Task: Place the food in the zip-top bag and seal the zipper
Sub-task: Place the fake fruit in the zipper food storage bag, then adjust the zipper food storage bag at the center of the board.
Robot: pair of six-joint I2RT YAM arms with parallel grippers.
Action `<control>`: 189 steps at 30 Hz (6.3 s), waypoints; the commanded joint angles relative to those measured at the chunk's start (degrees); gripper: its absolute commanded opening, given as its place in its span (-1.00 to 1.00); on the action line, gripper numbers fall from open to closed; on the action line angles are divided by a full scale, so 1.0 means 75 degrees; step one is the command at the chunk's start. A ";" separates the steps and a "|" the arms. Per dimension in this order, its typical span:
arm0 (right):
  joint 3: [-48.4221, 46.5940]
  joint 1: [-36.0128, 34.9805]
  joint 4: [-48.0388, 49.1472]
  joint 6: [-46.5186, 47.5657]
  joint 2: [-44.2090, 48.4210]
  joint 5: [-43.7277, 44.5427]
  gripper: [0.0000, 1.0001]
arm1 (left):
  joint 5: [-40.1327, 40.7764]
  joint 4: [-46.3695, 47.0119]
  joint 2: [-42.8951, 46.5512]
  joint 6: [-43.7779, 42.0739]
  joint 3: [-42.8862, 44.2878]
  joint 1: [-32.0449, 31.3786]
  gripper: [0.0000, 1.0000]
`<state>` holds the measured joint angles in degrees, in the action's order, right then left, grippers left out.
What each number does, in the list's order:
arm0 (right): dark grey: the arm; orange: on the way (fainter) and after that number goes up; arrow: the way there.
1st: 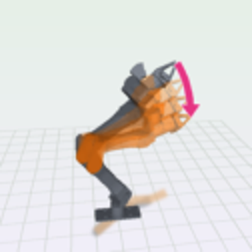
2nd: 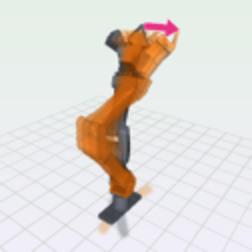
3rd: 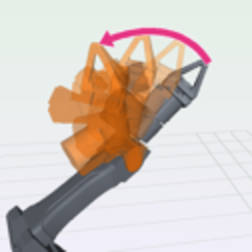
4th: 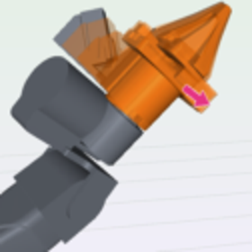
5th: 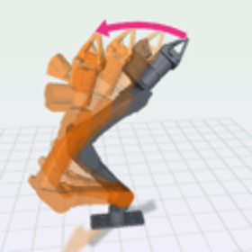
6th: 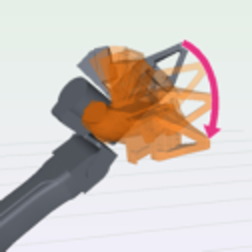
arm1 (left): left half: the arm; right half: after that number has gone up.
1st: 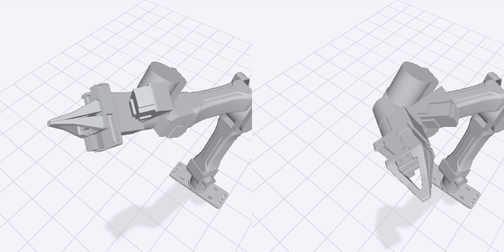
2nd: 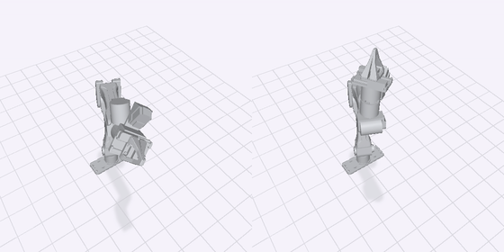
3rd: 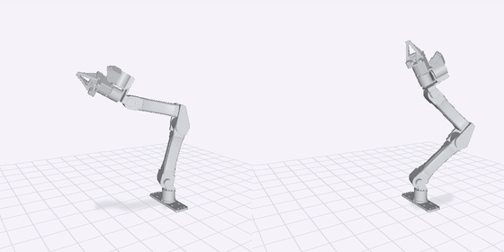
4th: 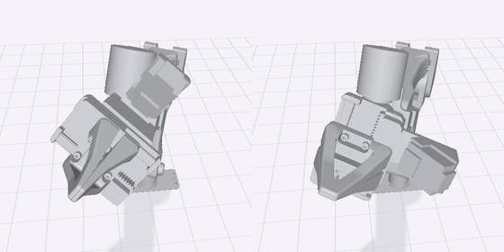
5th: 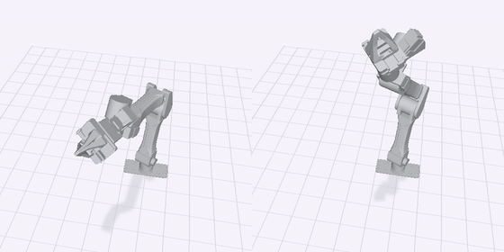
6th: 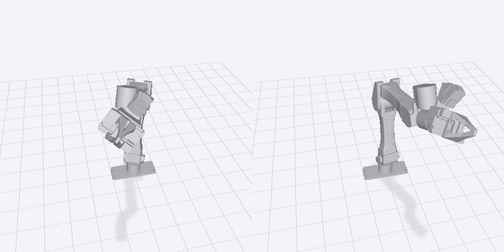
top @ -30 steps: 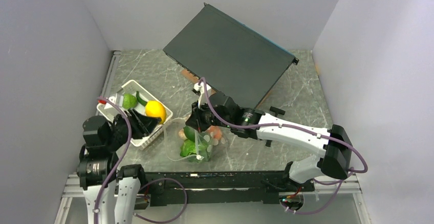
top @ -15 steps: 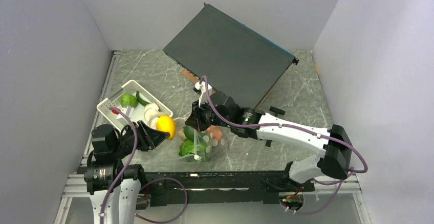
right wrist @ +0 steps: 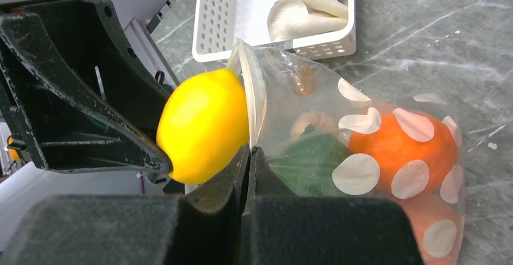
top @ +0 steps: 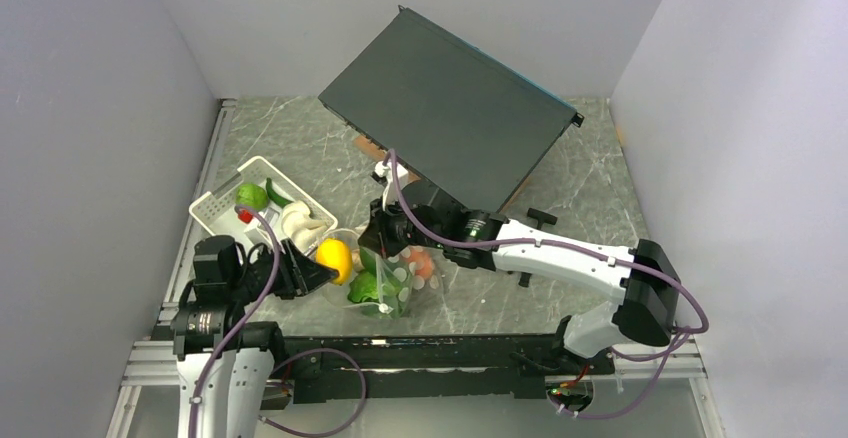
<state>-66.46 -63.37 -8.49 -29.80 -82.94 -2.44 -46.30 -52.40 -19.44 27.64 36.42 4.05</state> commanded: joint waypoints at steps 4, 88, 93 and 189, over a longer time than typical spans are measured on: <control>-0.0459 -0.0008 0.0336 -0.0104 -0.0098 0.0042 -1.00 | -0.0030 0.0546 -0.0397 -0.0118 0.0241 -0.0591 -0.40; 0.0067 0.0058 0.0886 0.0002 0.0587 -0.0673 -1.00 | 0.1758 -0.0609 0.3155 0.2492 -0.2128 -0.1080 0.11; -0.0006 0.0059 0.0978 -0.0017 0.0472 -0.0848 -1.00 | 0.0989 0.0486 0.3281 0.2900 -0.2677 -0.1080 -0.36; -0.1546 -0.2398 -0.2997 0.1631 0.0409 0.1901 0.99 | 0.2775 0.1590 0.2421 0.5218 -0.1551 -0.1409 -1.00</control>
<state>-77.95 -80.12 -27.16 -19.31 -85.97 7.55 -26.83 -41.43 -2.17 65.71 24.56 -6.37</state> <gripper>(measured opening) 0.991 0.012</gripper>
